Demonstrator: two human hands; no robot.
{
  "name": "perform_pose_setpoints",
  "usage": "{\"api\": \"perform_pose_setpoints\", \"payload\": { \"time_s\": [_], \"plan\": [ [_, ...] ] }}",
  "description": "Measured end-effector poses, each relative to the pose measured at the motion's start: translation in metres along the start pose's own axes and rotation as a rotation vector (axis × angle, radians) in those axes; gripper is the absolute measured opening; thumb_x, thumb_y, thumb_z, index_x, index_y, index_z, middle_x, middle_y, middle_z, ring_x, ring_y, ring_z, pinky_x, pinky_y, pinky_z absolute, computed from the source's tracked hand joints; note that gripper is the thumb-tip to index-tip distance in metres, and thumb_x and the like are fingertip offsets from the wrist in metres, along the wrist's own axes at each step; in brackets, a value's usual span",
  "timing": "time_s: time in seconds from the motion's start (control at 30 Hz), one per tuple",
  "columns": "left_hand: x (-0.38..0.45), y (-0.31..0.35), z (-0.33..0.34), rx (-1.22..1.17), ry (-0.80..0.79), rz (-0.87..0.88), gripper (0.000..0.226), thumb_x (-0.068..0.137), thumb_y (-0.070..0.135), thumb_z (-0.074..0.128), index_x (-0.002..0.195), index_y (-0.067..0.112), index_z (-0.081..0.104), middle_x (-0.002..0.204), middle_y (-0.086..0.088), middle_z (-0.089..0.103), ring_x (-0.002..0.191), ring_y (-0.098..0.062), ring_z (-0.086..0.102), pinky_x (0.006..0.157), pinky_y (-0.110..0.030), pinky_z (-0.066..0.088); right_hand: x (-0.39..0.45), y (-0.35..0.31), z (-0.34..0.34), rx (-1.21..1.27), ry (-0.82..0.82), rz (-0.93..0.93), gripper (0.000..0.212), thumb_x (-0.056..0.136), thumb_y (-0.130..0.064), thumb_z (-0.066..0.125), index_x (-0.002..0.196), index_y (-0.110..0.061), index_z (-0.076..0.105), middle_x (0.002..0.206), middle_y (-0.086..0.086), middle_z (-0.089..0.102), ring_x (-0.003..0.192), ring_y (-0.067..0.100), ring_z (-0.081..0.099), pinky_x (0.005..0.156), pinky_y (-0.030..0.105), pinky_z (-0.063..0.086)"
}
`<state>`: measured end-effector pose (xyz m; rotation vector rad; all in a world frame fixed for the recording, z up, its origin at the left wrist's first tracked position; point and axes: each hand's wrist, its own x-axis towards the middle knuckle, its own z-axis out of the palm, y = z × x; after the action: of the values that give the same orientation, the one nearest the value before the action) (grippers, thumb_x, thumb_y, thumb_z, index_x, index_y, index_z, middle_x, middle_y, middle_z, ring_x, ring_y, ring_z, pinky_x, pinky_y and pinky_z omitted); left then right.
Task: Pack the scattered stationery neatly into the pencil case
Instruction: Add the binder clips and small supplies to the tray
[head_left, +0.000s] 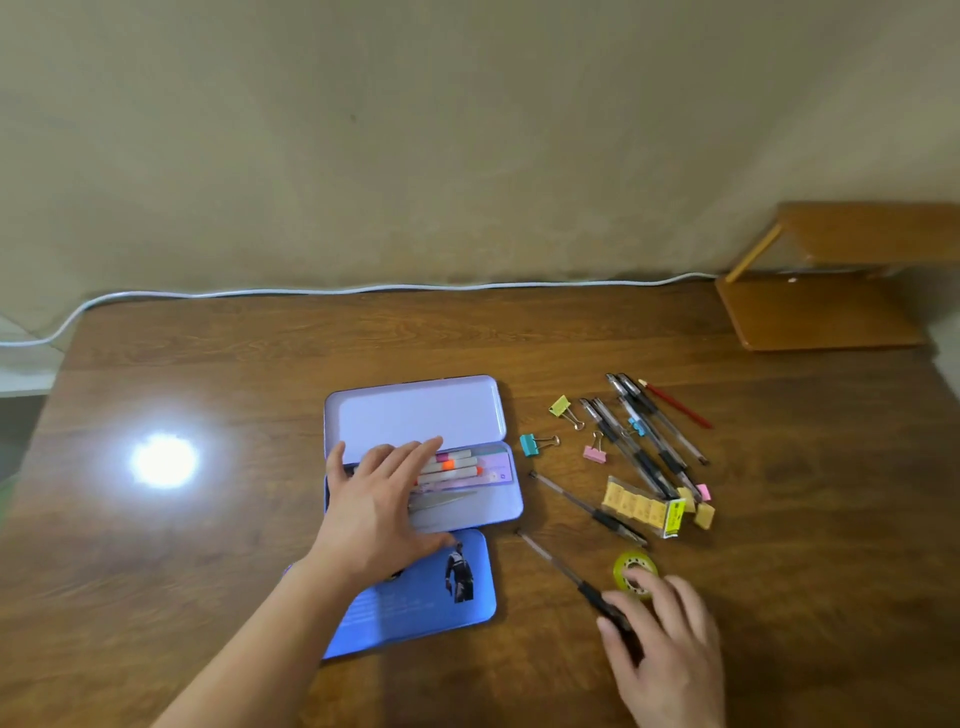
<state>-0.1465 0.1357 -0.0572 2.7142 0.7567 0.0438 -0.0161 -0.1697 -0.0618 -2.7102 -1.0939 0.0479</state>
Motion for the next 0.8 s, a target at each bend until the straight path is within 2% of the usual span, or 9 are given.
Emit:
{"api": "perform_pose_setpoints", "payload": {
  "time_s": [0.13, 0.27, 0.33, 0.4, 0.5, 0.57, 0.63, 0.7, 0.8],
  "plan": [
    [-0.002, 0.014, 0.002, -0.026, 0.004, -0.020, 0.092, 0.060, 0.082, 0.052, 0.140, 0.039, 0.040, 0.142, 0.010, 0.047, 0.132, -0.022, 0.042, 0.110, -0.063, 0.015, 0.007, 0.007, -0.012, 0.143, 0.073, 0.086, 0.042, 0.087, -0.054, 0.045, 0.091, -0.023, 0.073, 0.108, -0.003, 0.064, 0.103, 0.025, 0.052, 0.083, 0.038, 0.045],
    [0.000, 0.046, 0.010, -0.127, 0.117, -0.032, 0.068, 0.072, 0.071, 0.052, 0.130, 0.035, 0.053, 0.143, 0.006, 0.047, 0.132, -0.027, 0.039, 0.110, -0.064, 0.018, 0.048, 0.031, -0.034, 0.334, 0.176, 0.453, 0.014, 0.087, -0.024, 0.061, 0.097, -0.016, 0.069, 0.103, 0.003, 0.065, 0.102, 0.027, 0.057, 0.081, 0.031, 0.039],
    [0.006, 0.066, 0.015, -0.156, 0.154, -0.026, 0.055, 0.077, 0.063, 0.053, 0.123, 0.035, 0.058, 0.140, 0.006, 0.049, 0.130, -0.028, 0.040, 0.109, -0.062, 0.020, 0.070, 0.047, -0.043, 0.395, 0.187, 0.530, 0.014, 0.085, -0.011, 0.065, 0.098, -0.016, 0.068, 0.104, 0.004, 0.064, 0.101, 0.028, 0.059, 0.079, 0.030, 0.042],
    [0.014, 0.087, 0.020, -0.149, 0.161, -0.025, 0.042, 0.080, 0.055, 0.055, 0.116, 0.034, 0.061, 0.136, 0.007, 0.052, 0.129, -0.030, 0.042, 0.109, -0.062, 0.021, 0.089, 0.055, -0.049, 0.374, 0.142, 0.482, 0.014, 0.086, -0.014, 0.065, 0.099, -0.019, 0.069, 0.107, 0.002, 0.063, 0.101, 0.023, 0.058, 0.076, 0.027, 0.042],
    [0.029, 0.120, 0.026, -0.116, 0.127, -0.040, 0.031, 0.082, 0.045, 0.060, 0.110, 0.033, 0.065, 0.130, 0.008, 0.056, 0.129, -0.029, 0.041, 0.110, -0.062, 0.018, 0.110, 0.053, -0.049, 0.237, 0.048, 0.242, 0.015, 0.086, -0.026, 0.064, 0.099, -0.023, 0.070, 0.108, -0.007, 0.062, 0.100, 0.010, 0.050, 0.073, 0.022, 0.041],
    [0.043, 0.143, 0.028, -0.079, 0.112, -0.033, 0.030, 0.082, 0.042, 0.062, 0.110, 0.034, 0.066, 0.122, 0.011, 0.061, 0.125, -0.026, 0.043, 0.108, -0.060, 0.016, 0.121, 0.049, -0.047, 0.168, -0.049, 0.141, 0.020, 0.086, -0.033, 0.063, 0.105, -0.027, 0.068, 0.112, -0.011, 0.060, 0.105, 0.011, 0.048, 0.078, 0.024, 0.045],
    [0.058, 0.163, 0.032, -0.025, 0.106, -0.005, 0.027, 0.081, 0.042, 0.062, 0.106, 0.034, 0.067, 0.109, 0.013, 0.065, 0.116, -0.024, 0.048, 0.103, -0.057, 0.020, 0.130, 0.045, -0.045, 0.147, -0.143, 0.119, 0.026, 0.087, -0.037, 0.060, 0.110, -0.030, 0.066, 0.117, -0.013, 0.057, 0.110, 0.012, 0.045, 0.085, 0.026, 0.045],
    [0.072, 0.179, 0.038, 0.024, 0.083, -0.003, 0.023, 0.081, 0.045, 0.062, 0.101, 0.034, 0.067, 0.100, 0.012, 0.067, 0.108, -0.024, 0.050, 0.098, -0.055, 0.027, 0.133, 0.042, -0.044, 0.159, -0.165, 0.092, 0.027, 0.087, -0.039, 0.059, 0.112, -0.031, 0.064, 0.117, -0.014, 0.056, 0.112, 0.011, 0.043, 0.091, 0.028, 0.045],
    [0.087, 0.194, 0.045, 0.077, 0.024, -0.053, 0.028, 0.083, 0.046, 0.061, 0.105, 0.028, 0.065, 0.104, 0.007, 0.066, 0.109, -0.025, 0.050, 0.097, -0.057, 0.030, 0.134, 0.044, -0.045, 0.190, -0.151, 0.043, 0.027, 0.087, -0.038, 0.059, 0.113, -0.031, 0.064, 0.118, -0.014, 0.056, 0.115, 0.012, 0.042, 0.095, 0.030, 0.045]
  ]
}}
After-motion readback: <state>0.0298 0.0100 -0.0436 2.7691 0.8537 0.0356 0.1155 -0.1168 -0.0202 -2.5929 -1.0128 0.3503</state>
